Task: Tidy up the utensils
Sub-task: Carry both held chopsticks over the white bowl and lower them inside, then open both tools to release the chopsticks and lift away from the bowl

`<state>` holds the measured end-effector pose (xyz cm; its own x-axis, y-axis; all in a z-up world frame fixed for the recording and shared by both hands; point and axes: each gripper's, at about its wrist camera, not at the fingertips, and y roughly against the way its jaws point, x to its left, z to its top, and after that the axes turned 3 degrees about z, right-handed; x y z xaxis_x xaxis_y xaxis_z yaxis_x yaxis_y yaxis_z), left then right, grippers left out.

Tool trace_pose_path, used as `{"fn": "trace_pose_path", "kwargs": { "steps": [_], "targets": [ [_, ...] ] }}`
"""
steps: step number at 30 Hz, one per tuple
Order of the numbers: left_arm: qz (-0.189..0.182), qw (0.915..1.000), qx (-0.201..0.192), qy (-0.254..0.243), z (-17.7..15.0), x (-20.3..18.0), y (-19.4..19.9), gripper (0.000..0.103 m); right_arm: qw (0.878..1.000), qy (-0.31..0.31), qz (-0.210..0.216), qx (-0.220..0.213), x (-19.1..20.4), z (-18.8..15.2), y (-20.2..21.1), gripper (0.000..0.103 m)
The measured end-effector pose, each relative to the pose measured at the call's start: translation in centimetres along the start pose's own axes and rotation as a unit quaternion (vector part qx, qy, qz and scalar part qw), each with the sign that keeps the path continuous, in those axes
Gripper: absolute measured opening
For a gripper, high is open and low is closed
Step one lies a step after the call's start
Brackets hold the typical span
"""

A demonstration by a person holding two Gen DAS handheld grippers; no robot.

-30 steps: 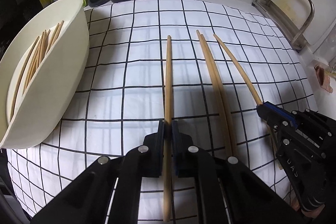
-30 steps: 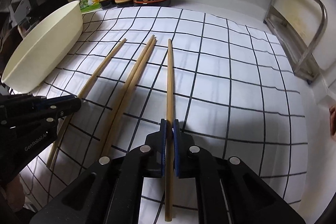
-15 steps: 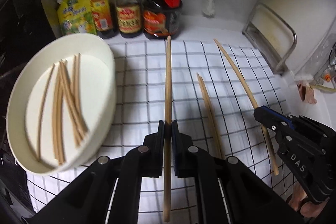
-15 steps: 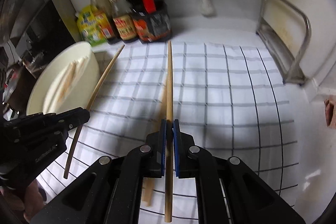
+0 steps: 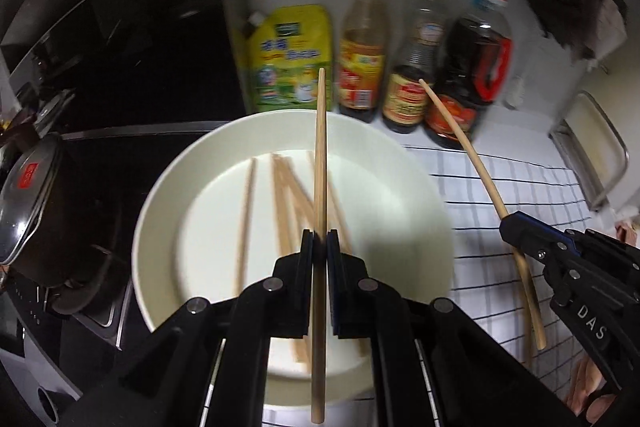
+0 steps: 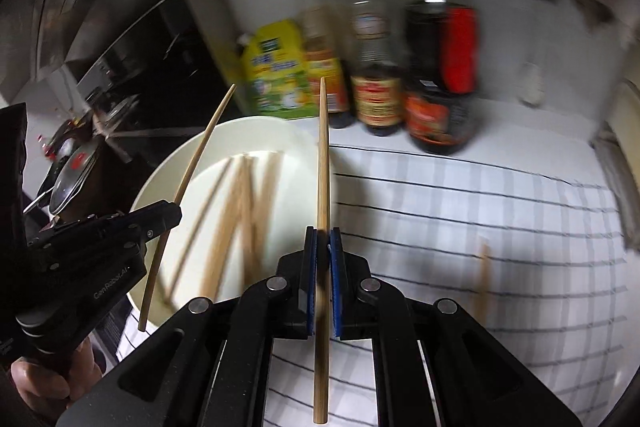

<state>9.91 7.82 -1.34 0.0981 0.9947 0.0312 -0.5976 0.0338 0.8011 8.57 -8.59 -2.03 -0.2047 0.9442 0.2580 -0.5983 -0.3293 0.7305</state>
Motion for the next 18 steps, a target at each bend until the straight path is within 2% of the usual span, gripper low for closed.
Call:
{"fn": "trace_pose_path", "kwargs": {
  "steps": [3, 8, 18],
  "targets": [
    [0.015, 0.9998, 0.011, 0.008, 0.1, 2.7, -1.3, 0.008, 1.0, 0.012, 0.011, 0.014, 2.3, 1.1, -2.5, 0.006],
    [0.026, 0.9992, 0.029, 0.007, 0.1, 5.1, -3.5, 0.008, 0.999, 0.028, 0.012, 0.038, 5.0, 2.0, -6.0, 0.006],
    [0.012, 0.9977, 0.067, 0.0, -0.4, 5.8, -7.0, 0.008, 0.996, 0.018, 0.001, 0.089, 5.9, 1.4, -10.2, 0.006]
  ]
}}
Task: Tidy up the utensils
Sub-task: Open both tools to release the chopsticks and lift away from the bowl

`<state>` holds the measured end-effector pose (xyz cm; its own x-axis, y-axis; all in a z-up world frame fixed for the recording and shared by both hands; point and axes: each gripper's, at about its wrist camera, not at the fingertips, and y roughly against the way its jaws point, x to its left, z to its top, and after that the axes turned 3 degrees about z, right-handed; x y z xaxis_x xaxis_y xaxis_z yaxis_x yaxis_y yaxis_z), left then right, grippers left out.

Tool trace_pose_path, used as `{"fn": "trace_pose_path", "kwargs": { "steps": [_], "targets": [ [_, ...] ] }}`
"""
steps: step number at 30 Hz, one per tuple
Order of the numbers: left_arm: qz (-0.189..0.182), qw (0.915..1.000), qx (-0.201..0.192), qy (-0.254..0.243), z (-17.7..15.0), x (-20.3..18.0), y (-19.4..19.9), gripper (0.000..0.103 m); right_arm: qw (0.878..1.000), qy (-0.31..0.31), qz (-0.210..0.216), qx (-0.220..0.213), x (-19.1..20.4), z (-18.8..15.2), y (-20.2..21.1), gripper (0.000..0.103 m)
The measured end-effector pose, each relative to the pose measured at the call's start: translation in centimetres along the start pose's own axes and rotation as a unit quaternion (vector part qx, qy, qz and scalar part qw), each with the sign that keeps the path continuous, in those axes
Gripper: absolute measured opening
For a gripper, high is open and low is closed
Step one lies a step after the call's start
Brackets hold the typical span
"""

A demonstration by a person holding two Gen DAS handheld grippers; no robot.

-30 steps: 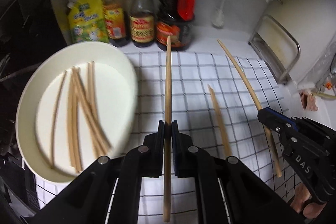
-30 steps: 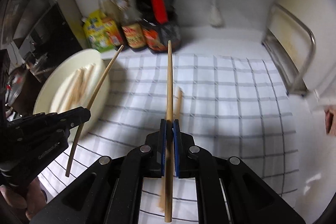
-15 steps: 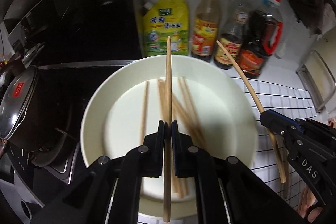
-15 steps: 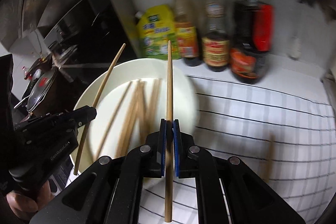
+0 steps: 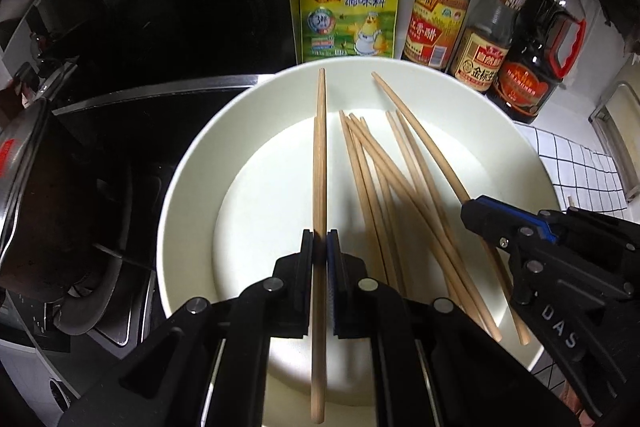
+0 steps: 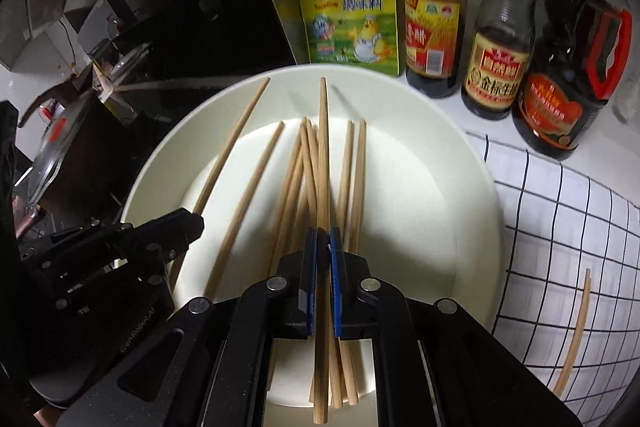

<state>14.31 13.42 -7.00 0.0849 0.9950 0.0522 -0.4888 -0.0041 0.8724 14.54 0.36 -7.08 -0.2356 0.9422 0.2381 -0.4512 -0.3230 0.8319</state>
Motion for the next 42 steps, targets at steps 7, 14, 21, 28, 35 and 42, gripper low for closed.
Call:
{"fn": "trace_pose_path", "kwargs": {
  "steps": [7, 14, 21, 28, 35, 42],
  "targets": [
    [-0.006, 0.9998, 0.019, -0.005, -0.2, -0.1, -1.6, 0.008, 1.0, -0.009, -0.008, 0.014, -0.6, -0.4, -1.0, 0.006],
    [-0.002, 0.9997, 0.025, -0.005, -0.2, -0.1, -1.9, 0.008, 1.0, -0.022, -0.007, 0.011, -1.2, -0.5, -0.7, 0.007],
    [0.006, 0.9998, 0.016, 0.009, -0.3, 0.7, -0.7, 0.026, 1.0, -0.023, -0.011, -0.007, -1.2, -0.8, 0.9, 0.008],
    [0.012, 0.9998, -0.002, 0.018, -0.8, 1.3, 1.3, 0.047, 1.0, -0.018, -0.011, -0.019, -0.7, -1.5, 2.5, 0.011],
    [0.013, 0.9996, -0.012, 0.021, -1.6, 1.3, 2.9, 0.047, 0.999, -0.015, -0.015, -0.031, -0.4, -2.7, 4.3, 0.013],
    [0.011, 0.9995, -0.022, 0.022, -2.5, 1.1, 4.7, 0.051, 0.999, -0.013, -0.02, -0.042, -0.1, -4.1, 6.2, 0.02]
  ]
}}
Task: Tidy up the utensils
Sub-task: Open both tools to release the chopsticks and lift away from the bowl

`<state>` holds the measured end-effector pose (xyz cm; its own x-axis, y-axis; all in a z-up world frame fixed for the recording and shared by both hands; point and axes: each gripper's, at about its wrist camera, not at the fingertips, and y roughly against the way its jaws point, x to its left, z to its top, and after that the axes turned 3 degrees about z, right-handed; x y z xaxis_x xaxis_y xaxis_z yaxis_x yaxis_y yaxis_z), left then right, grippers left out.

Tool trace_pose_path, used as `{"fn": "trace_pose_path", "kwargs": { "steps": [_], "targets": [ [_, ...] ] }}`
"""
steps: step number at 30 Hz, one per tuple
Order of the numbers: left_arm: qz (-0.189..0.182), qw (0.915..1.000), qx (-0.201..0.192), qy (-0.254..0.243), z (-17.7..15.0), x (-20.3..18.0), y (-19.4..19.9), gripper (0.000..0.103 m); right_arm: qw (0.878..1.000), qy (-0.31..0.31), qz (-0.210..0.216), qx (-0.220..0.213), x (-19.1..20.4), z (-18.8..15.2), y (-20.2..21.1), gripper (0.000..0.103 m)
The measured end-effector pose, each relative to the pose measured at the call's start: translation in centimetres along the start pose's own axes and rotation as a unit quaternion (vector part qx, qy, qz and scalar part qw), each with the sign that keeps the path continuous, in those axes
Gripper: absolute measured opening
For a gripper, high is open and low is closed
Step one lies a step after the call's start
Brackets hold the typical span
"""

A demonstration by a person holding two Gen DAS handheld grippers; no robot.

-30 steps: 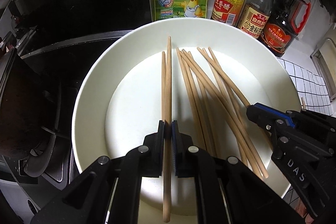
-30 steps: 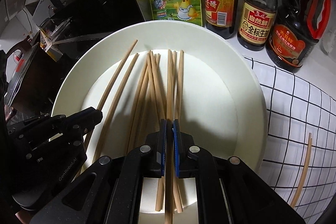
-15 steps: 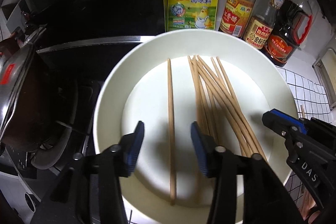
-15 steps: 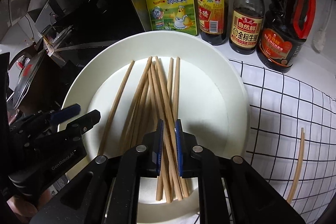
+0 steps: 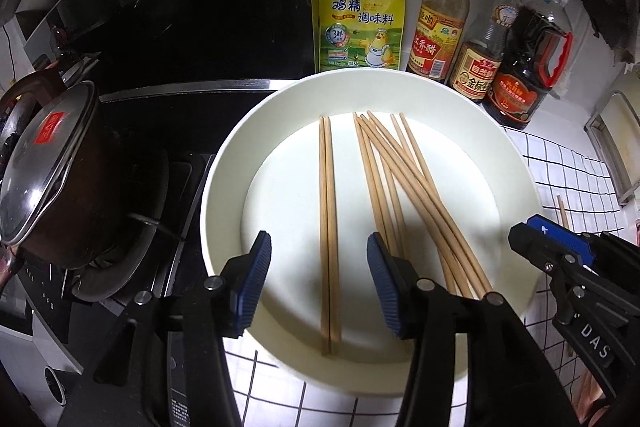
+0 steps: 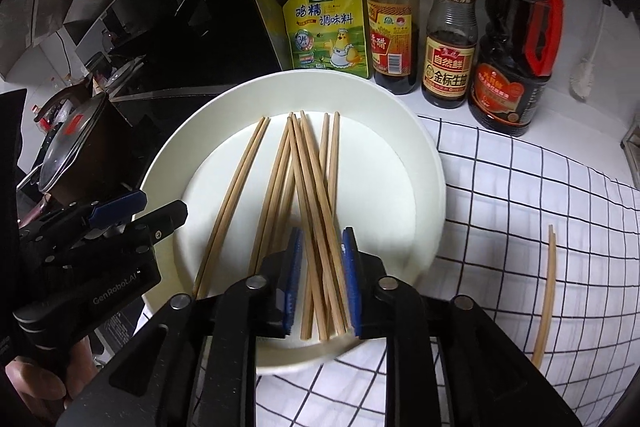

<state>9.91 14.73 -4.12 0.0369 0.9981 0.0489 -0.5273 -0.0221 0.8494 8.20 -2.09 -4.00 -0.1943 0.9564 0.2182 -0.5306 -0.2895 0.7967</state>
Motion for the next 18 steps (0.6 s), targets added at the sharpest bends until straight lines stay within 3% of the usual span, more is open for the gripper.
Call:
{"fn": "trace_pose_path", "kwargs": {
  "steps": [4, 6, 18],
  "targets": [
    [-0.002, 1.0, -0.003, -0.003, -0.4, -0.4, 0.8, 0.054, 1.0, -0.003, -0.002, -0.004, -0.2, -0.8, 1.1, 0.021],
    [-0.003, 1.0, -0.004, -0.003, -0.7, -0.6, 1.2, 0.063, 1.0, -0.007, -0.005, -0.007, -0.5, -1.3, 1.6, 0.025],
    [-0.011, 0.9999, -0.007, -0.002, -2.6, -2.6, 3.2, 0.075, 0.999, -0.036, -0.022, -0.016, -3.3, -4.4, 4.7, 0.031]
  ]
}}
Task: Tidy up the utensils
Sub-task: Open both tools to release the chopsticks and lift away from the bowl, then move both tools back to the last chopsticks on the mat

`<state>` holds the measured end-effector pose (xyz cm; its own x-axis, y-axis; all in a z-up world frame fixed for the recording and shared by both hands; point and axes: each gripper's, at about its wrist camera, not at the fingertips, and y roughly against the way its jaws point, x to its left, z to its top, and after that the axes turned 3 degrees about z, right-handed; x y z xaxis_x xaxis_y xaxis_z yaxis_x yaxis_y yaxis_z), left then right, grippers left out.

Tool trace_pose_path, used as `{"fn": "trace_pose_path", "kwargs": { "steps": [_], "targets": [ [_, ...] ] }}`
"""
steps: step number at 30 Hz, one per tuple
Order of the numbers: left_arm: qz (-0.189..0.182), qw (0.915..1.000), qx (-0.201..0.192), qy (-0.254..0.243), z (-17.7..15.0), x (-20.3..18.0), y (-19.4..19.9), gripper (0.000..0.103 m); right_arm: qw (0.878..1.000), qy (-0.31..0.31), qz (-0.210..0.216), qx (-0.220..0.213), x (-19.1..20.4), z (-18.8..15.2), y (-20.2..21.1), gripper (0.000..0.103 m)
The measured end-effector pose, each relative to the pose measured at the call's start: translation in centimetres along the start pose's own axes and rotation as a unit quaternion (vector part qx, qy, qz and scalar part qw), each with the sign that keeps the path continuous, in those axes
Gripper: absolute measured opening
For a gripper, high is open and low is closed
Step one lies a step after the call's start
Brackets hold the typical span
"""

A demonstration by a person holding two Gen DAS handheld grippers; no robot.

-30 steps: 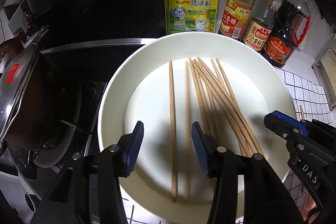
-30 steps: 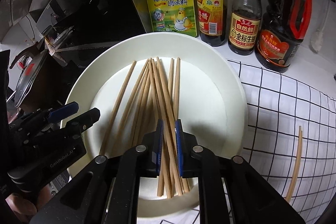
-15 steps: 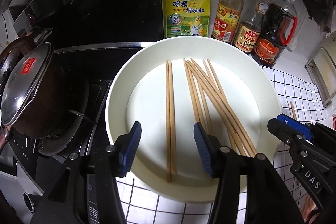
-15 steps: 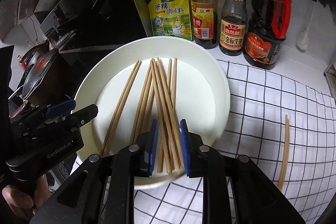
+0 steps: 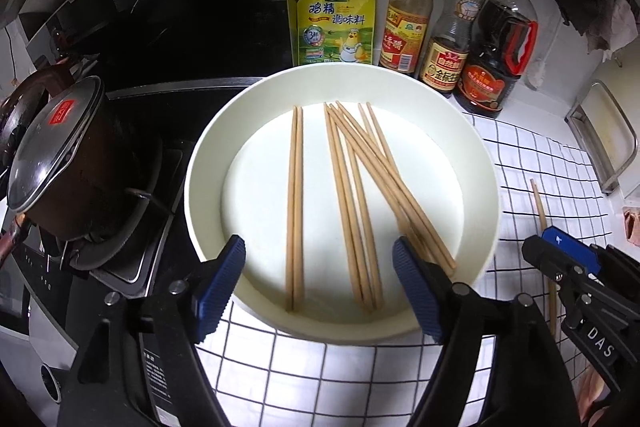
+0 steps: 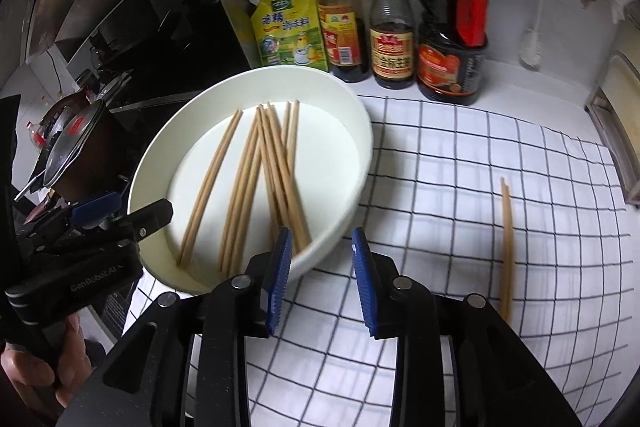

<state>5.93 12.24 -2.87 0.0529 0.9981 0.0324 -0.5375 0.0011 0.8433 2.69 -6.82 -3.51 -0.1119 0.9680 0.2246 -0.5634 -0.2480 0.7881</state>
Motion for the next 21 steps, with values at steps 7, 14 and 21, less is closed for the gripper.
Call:
{"fn": "trace_pose_path", "kwargs": {
  "steps": [7, 14, 21],
  "targets": [
    [-0.007, 1.0, -0.003, -0.004, -1.1, -1.9, 1.1, 0.085, 1.0, -0.007, -0.016, 0.0, -2.3, -1.9, 1.8, 0.037],
    [-0.022, 0.9995, 0.005, -0.023, -1.8, -5.0, 1.2, 0.088, 0.999, -0.023, -0.034, -0.002, -5.4, -3.7, 3.1, 0.045],
    [-0.041, 0.9982, 0.004, -0.043, -2.3, -8.8, 1.4, 0.091, 0.997, -0.041, -0.07, 0.007, -9.6, -5.6, 3.6, 0.05]
  ]
}}
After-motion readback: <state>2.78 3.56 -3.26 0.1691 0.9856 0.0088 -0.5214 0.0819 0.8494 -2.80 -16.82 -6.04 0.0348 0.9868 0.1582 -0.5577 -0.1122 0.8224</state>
